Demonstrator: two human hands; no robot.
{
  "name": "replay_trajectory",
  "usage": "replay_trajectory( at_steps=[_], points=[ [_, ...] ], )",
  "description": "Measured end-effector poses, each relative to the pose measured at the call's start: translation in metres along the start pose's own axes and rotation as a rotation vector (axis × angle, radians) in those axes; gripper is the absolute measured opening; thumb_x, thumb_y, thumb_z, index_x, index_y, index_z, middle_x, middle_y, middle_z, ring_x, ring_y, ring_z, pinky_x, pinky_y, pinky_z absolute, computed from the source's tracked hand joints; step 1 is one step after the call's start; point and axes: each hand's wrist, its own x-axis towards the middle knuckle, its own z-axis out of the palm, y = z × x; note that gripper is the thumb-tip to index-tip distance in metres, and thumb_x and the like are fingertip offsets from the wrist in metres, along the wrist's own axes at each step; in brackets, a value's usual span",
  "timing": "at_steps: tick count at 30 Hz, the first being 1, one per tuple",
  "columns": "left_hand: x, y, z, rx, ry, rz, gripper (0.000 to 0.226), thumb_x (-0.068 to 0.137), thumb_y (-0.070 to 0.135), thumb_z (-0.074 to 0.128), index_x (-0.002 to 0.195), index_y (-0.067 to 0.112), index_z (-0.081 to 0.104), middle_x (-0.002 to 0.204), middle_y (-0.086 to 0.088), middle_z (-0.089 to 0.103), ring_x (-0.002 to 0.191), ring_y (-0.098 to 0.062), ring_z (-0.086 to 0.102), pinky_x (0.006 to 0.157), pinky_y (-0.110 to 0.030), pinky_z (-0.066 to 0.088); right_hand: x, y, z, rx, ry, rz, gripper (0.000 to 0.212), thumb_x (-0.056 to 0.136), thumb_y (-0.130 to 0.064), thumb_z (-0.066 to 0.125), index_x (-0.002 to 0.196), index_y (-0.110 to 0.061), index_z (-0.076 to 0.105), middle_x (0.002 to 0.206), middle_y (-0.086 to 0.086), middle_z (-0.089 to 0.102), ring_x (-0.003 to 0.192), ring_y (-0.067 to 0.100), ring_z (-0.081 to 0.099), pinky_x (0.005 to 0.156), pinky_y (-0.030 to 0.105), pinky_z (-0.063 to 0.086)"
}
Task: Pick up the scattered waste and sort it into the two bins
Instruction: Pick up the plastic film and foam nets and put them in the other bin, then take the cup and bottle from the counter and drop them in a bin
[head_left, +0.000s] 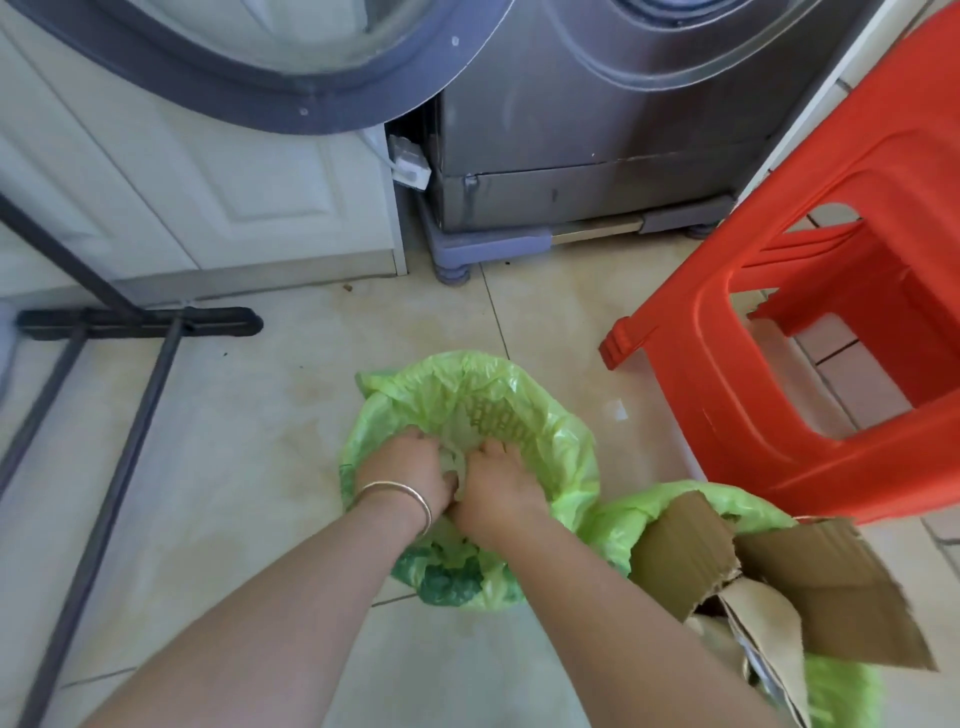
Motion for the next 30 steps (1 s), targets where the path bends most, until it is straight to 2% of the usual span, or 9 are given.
replay_trajectory(
  at_steps=[3, 5, 7, 10, 16, 21, 26, 30],
  points=[
    [-0.042, 0.007, -0.029, -0.087, 0.096, -0.007, 0.04, 0.088, 0.029, 0.05, 0.128, 0.028, 0.049, 0.132, 0.003, 0.048, 0.115, -0.021, 0.056, 0.09, -0.034, 0.049, -0.042, -0.009, -0.037, 0.059, 0.113, -0.019, 0.047, 0.092, -0.03, 0.047, 0.135, -0.013, 0.039, 0.138, 0.007, 0.04, 0.131, 0.025, 0.032, 0.101, 0.036, 0.04],
    [-0.068, 0.017, -0.054, -0.131, 0.093, 0.018, 0.037, 0.088, 0.025, 0.049, 0.124, 0.03, 0.051, 0.128, 0.006, 0.052, 0.11, -0.017, 0.059, 0.089, -0.034, 0.049, -0.072, -0.015, -0.066, 0.132, 0.168, -0.02, 0.045, 0.093, -0.029, 0.047, 0.135, -0.015, 0.039, 0.136, 0.006, 0.042, 0.128, 0.024, 0.035, 0.101, 0.034, 0.039],
    [-0.096, 0.032, -0.082, -0.181, 0.074, 0.01, 0.034, 0.088, 0.021, 0.049, 0.12, 0.03, 0.054, 0.125, 0.009, 0.056, 0.107, -0.015, 0.061, 0.088, -0.033, 0.049, -0.103, -0.021, -0.098, 0.209, 0.174, -0.006, 0.044, 0.092, -0.028, 0.046, 0.134, -0.016, 0.041, 0.134, 0.005, 0.044, 0.126, 0.024, 0.036, 0.098, 0.034, 0.039],
    [-0.141, 0.063, -0.135, -0.264, 0.137, -0.014, 0.031, 0.087, 0.015, 0.049, 0.113, 0.029, 0.059, 0.115, 0.009, 0.063, 0.102, -0.017, 0.063, 0.085, -0.032, 0.05, -0.15, -0.028, -0.155, 0.274, 0.167, 0.005, 0.041, 0.092, -0.025, 0.044, 0.131, -0.016, 0.045, 0.131, 0.004, 0.048, 0.124, 0.023, 0.039, 0.094, 0.034, 0.04],
    [-0.22, 0.139, -0.274, -0.48, 0.241, -0.035, 0.025, 0.083, 0.012, 0.055, 0.1, 0.026, 0.067, 0.099, 0.003, 0.071, 0.09, -0.022, 0.067, 0.081, -0.034, 0.053, -0.245, -0.043, -0.316, 0.341, 0.213, -0.011, 0.034, 0.092, -0.029, 0.043, 0.123, -0.017, 0.051, 0.125, 0.002, 0.051, 0.119, 0.022, 0.043, 0.09, 0.033, 0.04],
    [-0.261, 0.194, -0.408, -0.687, 0.284, -0.07, 0.026, 0.082, 0.006, 0.052, 0.095, 0.023, 0.067, 0.092, -0.001, 0.072, 0.087, -0.02, 0.063, 0.079, -0.025, 0.047, -0.297, -0.072, -0.45, 0.369, 0.338, -0.04, 0.034, 0.091, -0.025, 0.044, 0.123, -0.017, 0.054, 0.124, 0.004, 0.053, 0.12, 0.023, 0.044, 0.093, 0.031, 0.038],
    [-0.271, 0.213, -0.51, -0.753, 0.338, -0.012, 0.029, 0.082, 0.004, 0.053, 0.083, 0.031, 0.063, 0.083, -0.001, 0.071, 0.09, -0.026, 0.067, 0.074, -0.025, 0.045, -0.314, -0.11, -0.547, 0.364, 0.446, -0.07, 0.03, 0.091, -0.025, 0.045, 0.117, -0.016, 0.057, 0.12, 0.005, 0.055, 0.116, 0.025, 0.046, 0.091, 0.033, 0.039],
    [-0.264, 0.205, -0.579, -0.659, 0.386, 0.074, 0.018, 0.084, 0.014, 0.057, 0.096, 0.023, 0.067, 0.084, 0.006, 0.068, 0.085, -0.015, 0.066, 0.072, -0.019, 0.046, -0.31, -0.144, -0.601, 0.367, 0.536, -0.079, 0.025, 0.09, -0.026, 0.048, 0.11, -0.017, 0.06, 0.115, 0.004, 0.057, 0.112, 0.024, 0.047, 0.088, 0.033, 0.039]
  ],
)
